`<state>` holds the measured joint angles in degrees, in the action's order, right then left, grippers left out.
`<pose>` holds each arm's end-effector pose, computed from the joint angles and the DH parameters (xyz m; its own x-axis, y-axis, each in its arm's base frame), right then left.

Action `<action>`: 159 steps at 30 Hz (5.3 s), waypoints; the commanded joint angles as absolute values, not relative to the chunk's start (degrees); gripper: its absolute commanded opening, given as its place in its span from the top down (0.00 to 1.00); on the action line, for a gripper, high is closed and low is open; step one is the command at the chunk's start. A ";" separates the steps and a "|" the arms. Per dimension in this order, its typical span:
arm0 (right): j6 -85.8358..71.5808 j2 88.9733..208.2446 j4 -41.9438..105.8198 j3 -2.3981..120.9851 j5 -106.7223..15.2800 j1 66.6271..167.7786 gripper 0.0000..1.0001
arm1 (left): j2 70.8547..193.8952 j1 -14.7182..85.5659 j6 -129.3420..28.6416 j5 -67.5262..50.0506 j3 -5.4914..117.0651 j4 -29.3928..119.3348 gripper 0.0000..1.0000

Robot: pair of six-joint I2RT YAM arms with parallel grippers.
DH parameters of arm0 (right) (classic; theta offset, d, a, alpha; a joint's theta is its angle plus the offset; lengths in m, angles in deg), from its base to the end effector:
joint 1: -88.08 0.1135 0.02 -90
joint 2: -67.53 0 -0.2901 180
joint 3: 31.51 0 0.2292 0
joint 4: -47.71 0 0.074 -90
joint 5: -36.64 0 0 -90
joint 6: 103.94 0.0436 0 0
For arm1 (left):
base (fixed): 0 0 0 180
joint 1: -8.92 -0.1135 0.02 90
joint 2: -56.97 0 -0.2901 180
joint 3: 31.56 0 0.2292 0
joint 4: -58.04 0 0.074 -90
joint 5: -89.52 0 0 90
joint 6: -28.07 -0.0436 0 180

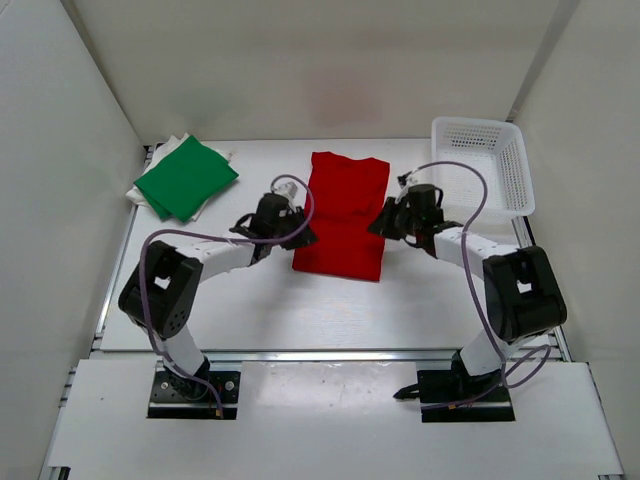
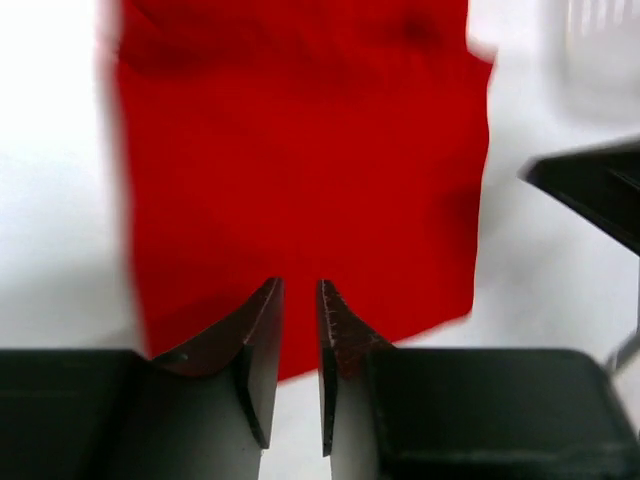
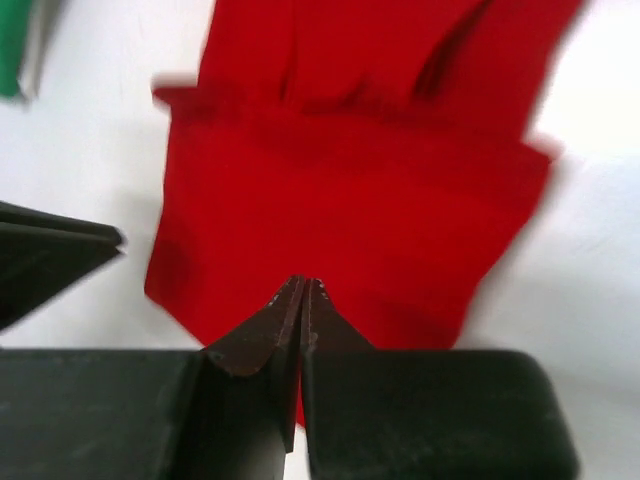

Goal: Fold and stack the t-shirts
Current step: Grab one side of the 2/3 rectangular tshirt with both arms, then fold the long partially folded tshirt into a neat square, then smooth out wrinkles on the folded tshirt, then put the neatly folded tshirt into the corner of the board with the left arm

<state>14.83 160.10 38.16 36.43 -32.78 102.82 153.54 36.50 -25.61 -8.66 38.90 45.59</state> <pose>0.3214 0.1004 0.2433 -0.7262 0.2748 -0.6301 -0.1938 0.7976 0.5713 0.3079 -0.1678 0.2278 -0.7750 -0.2566 -0.5775 0.1215 0.8363 -0.5346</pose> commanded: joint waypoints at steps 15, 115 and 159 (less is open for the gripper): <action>14.98 152.53 43.00 12.23 -32.09 104.77 1.00 | 148.57 40.29 -20.10 -13.92 12.18 57.99 0.70; 8.91 179.51 20.57 69.91 -28.32 101.52 0.83 | 164.02 28.69 -27.21 -5.04 68.89 31.78 0.40; 18.75 149.10 45.36 32.09 -23.83 109.08 0.49 | 163.30 26.06 -22.04 -13.21 34.41 53.58 0.26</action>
<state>17.74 152.72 40.92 33.64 -23.25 108.46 159.10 24.91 -22.77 -10.65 32.48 55.12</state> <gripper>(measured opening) 0.509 0.773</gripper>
